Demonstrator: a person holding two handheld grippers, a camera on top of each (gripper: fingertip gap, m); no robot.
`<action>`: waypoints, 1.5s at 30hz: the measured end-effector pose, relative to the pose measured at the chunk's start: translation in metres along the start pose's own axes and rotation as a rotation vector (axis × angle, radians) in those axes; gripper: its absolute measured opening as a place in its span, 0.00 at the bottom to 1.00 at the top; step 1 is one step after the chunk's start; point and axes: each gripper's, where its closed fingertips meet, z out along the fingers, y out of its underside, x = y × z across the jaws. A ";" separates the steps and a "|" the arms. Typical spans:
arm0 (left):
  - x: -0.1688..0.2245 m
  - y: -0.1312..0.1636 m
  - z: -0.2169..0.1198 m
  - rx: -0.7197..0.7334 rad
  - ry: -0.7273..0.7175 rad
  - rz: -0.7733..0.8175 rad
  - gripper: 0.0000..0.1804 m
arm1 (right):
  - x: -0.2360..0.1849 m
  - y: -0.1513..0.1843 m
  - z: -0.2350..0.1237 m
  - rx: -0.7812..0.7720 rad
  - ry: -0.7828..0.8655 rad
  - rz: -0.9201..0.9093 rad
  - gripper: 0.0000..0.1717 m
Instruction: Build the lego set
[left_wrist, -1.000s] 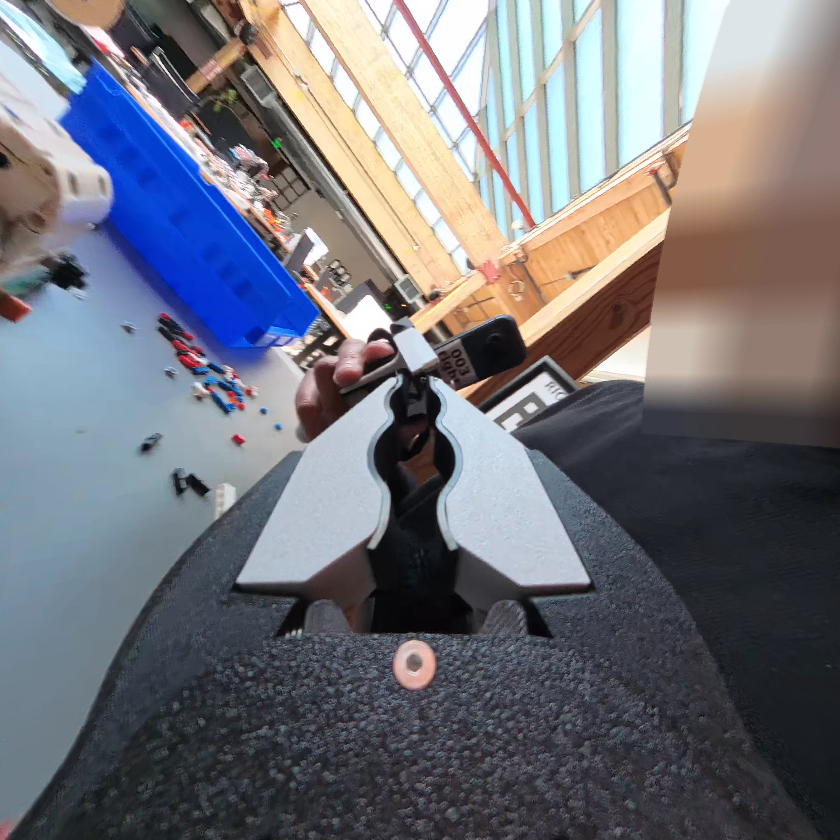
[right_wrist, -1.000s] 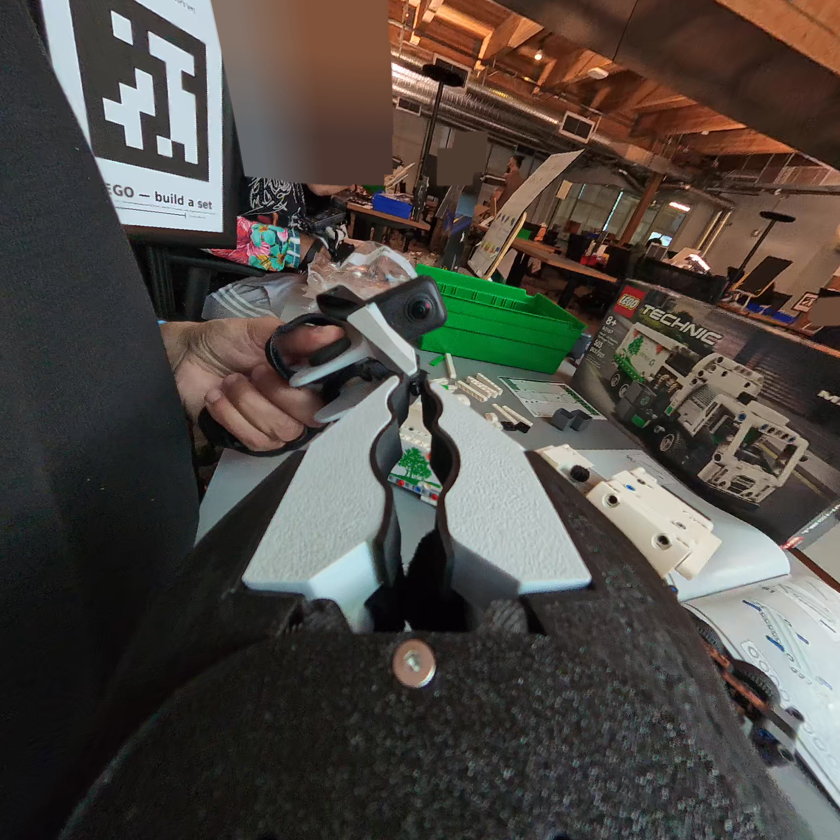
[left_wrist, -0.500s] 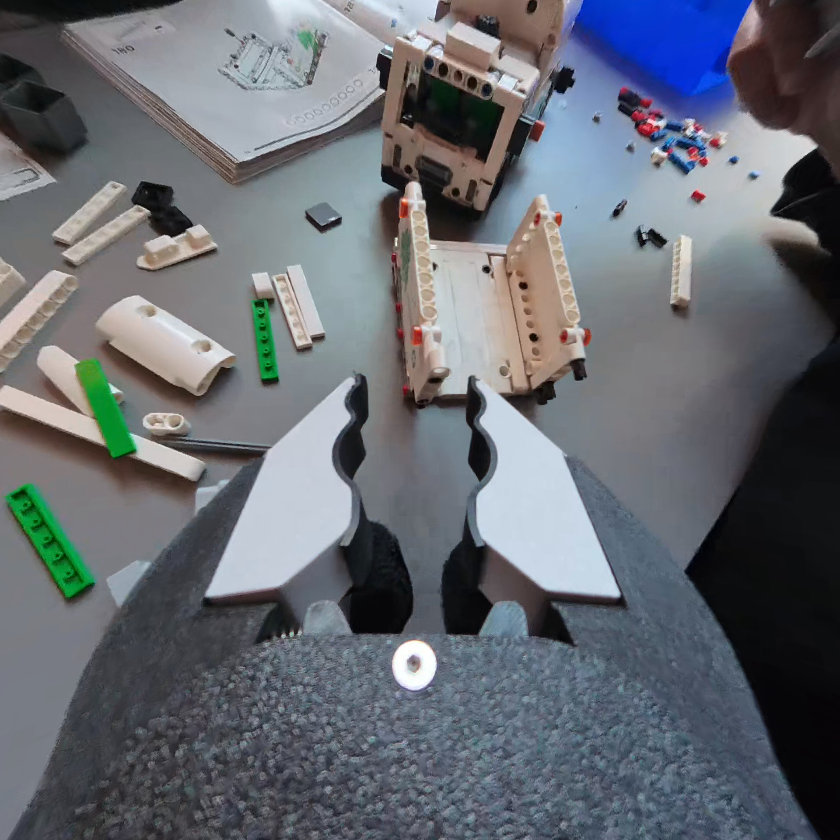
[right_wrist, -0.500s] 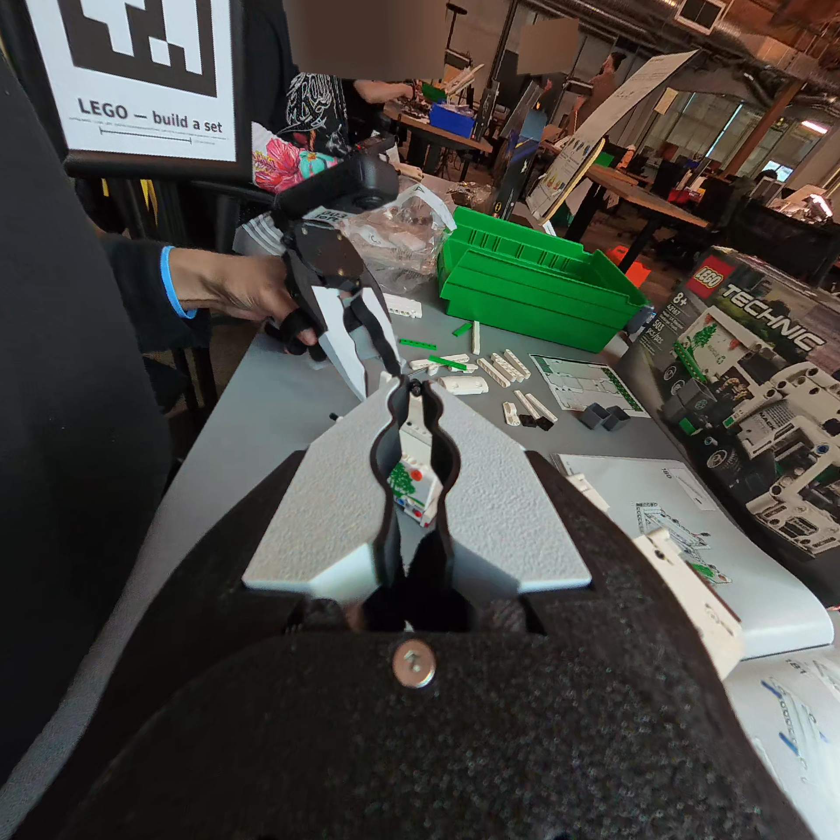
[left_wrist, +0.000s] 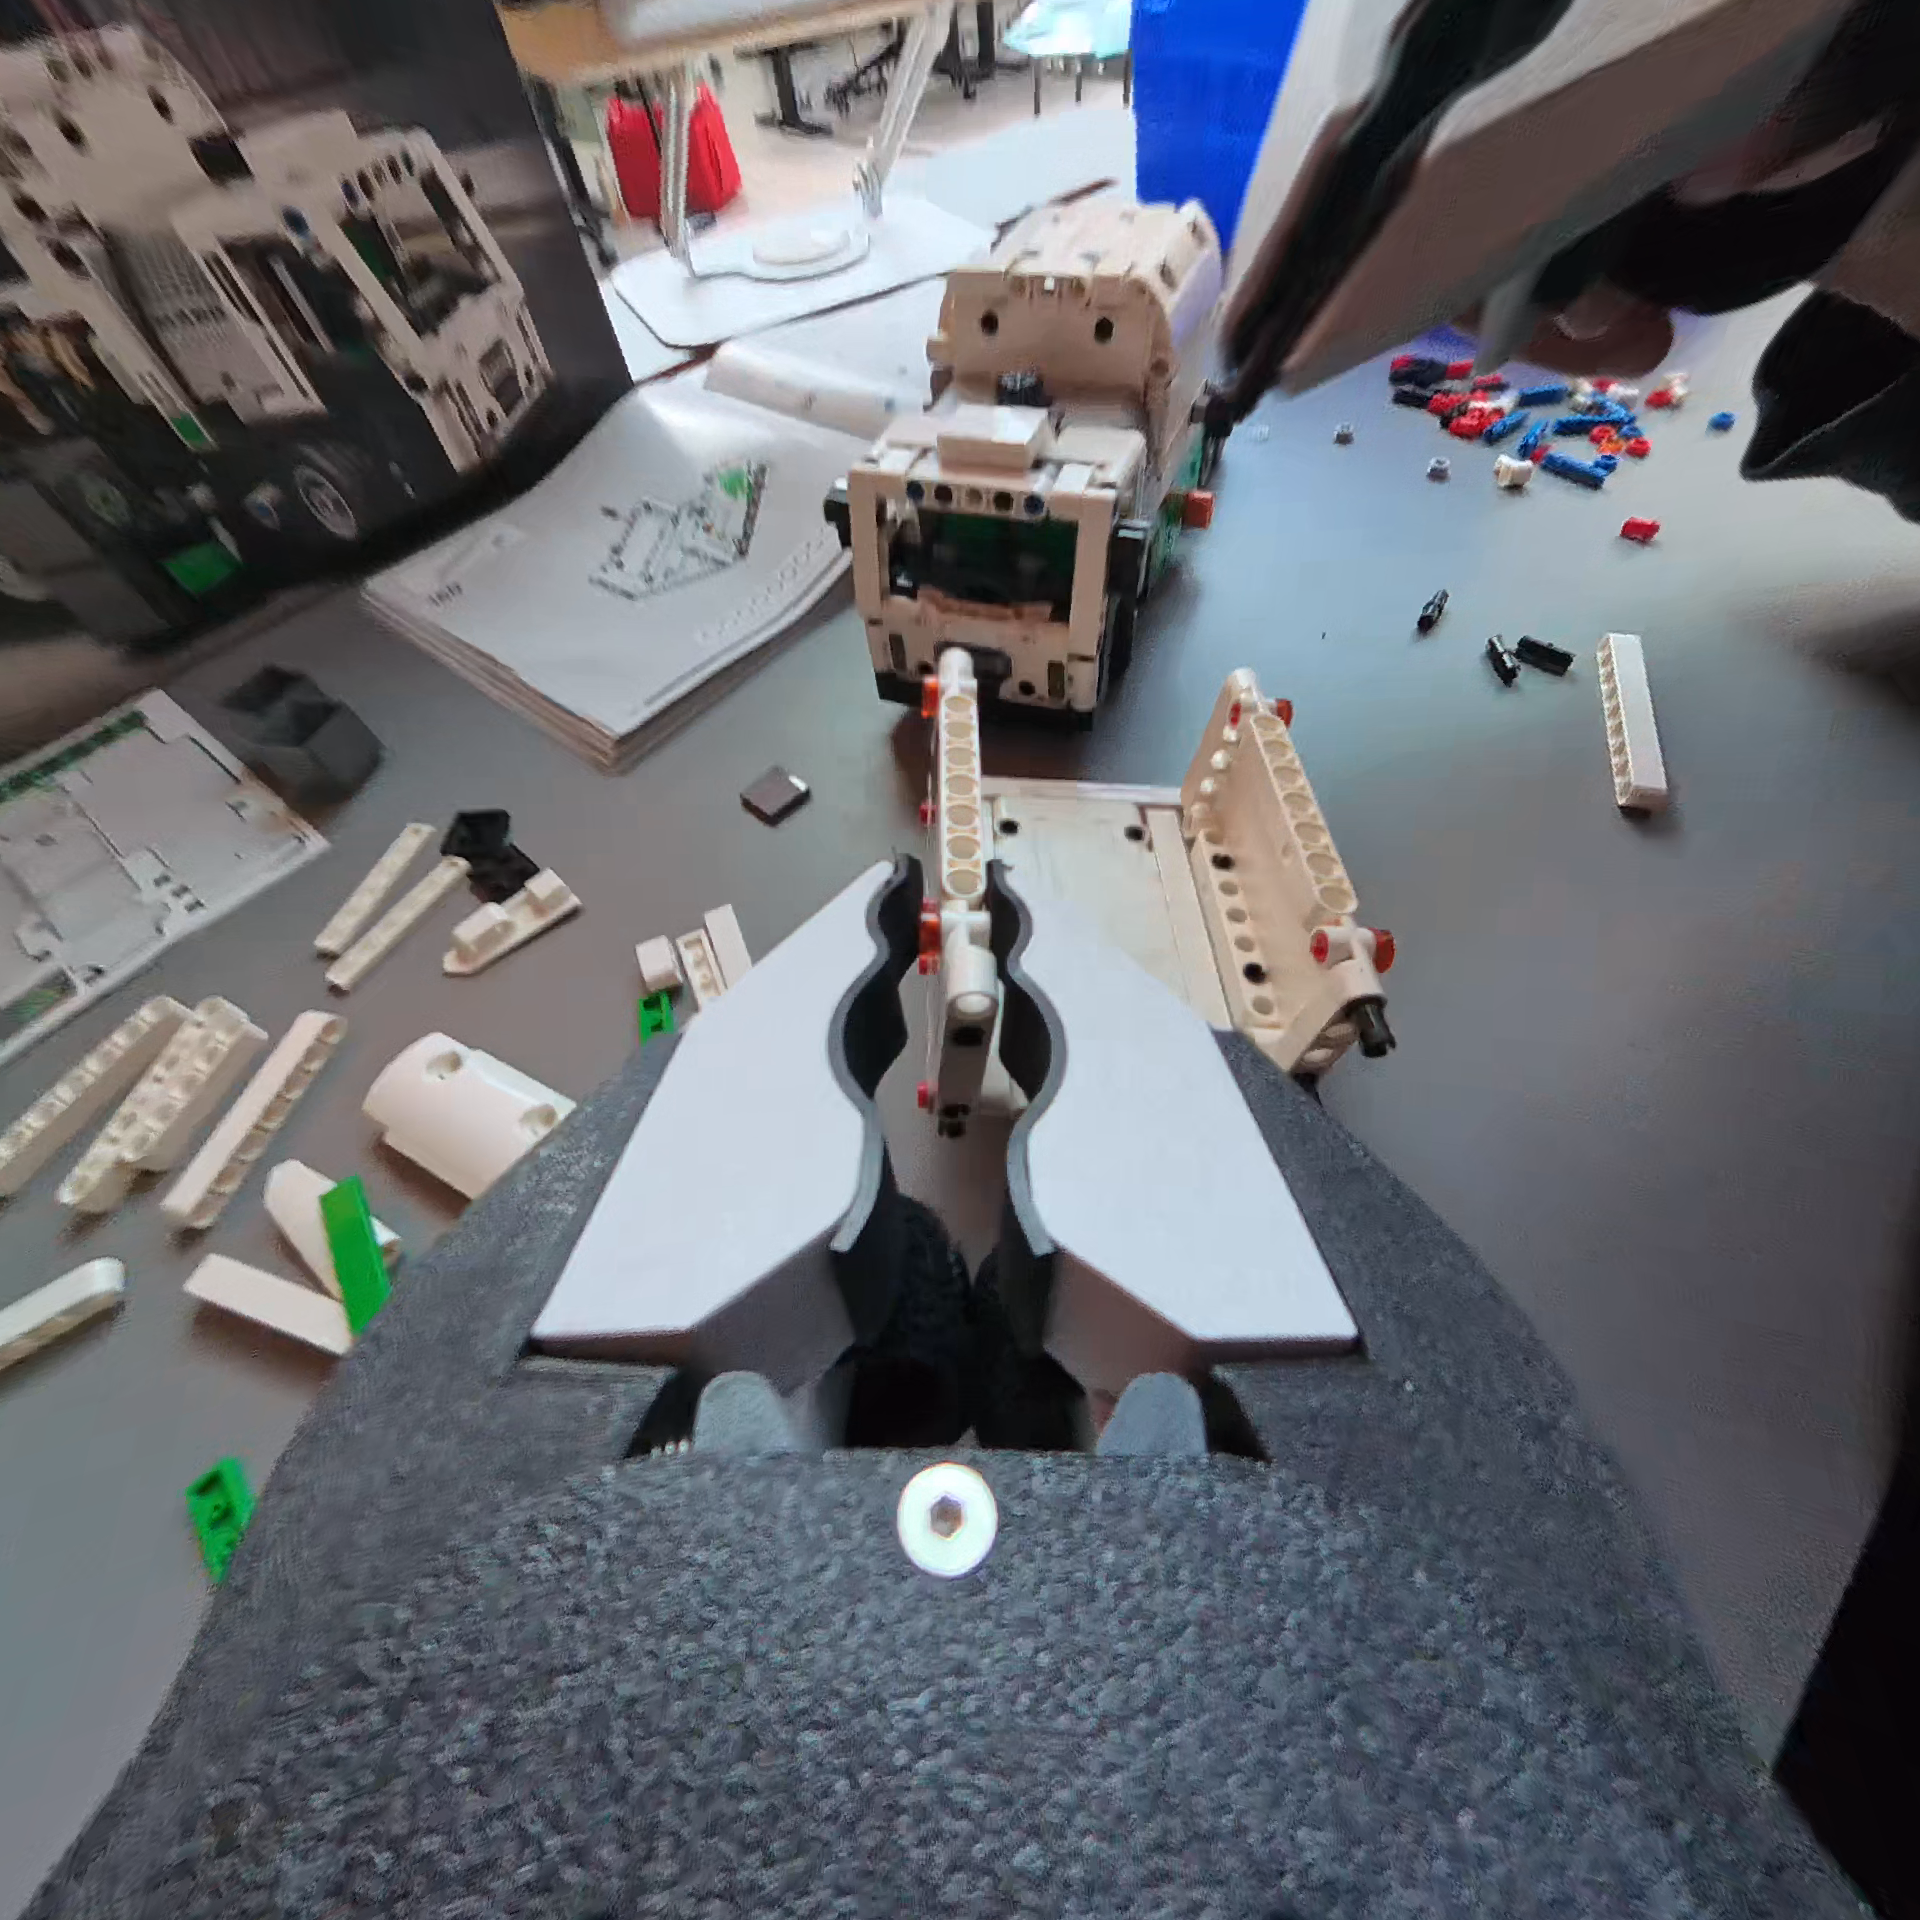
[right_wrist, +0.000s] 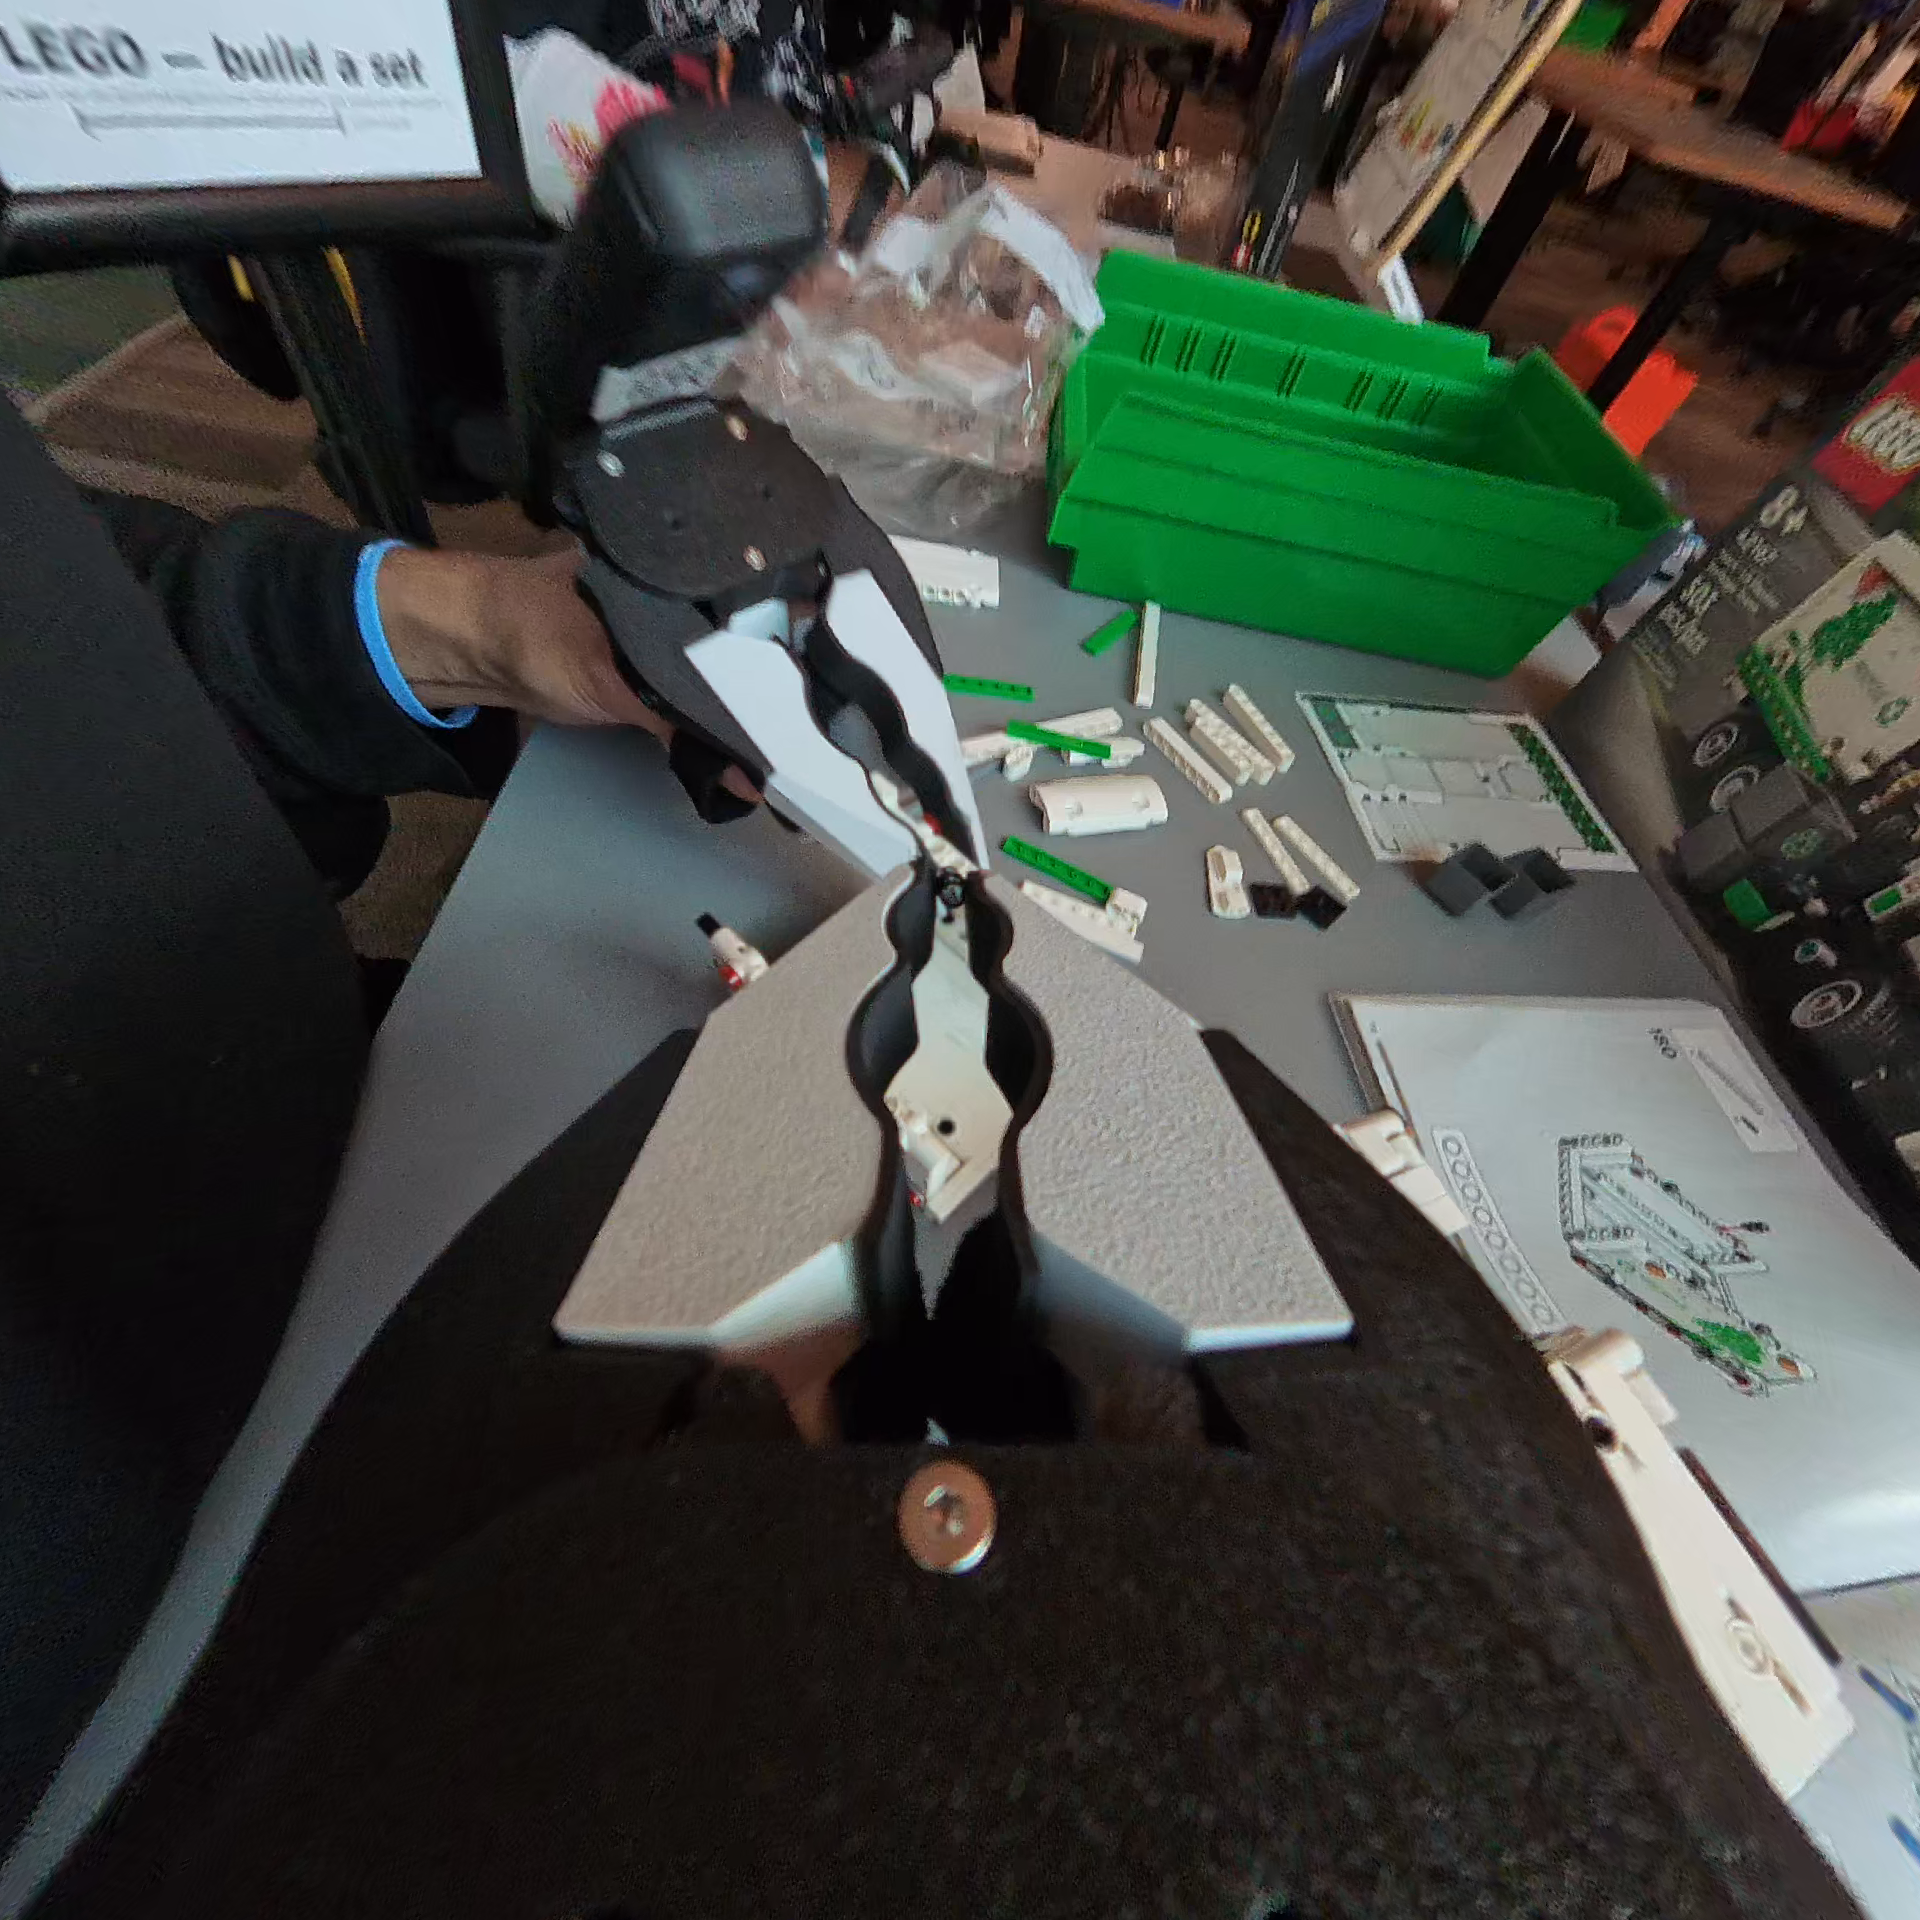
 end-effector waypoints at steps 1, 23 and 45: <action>0.001 -0.006 -0.002 0.040 -0.014 0.036 0.06 | 0.003 0.004 0.005 -0.065 0.013 0.004 0.02; 0.018 -0.014 0.001 0.089 0.004 0.210 0.05 | -0.011 0.030 0.055 -0.570 -0.181 -0.204 0.02; 0.021 -0.004 0.009 0.015 0.038 0.207 0.06 | -0.010 0.047 0.051 -0.855 -0.324 -0.336 0.02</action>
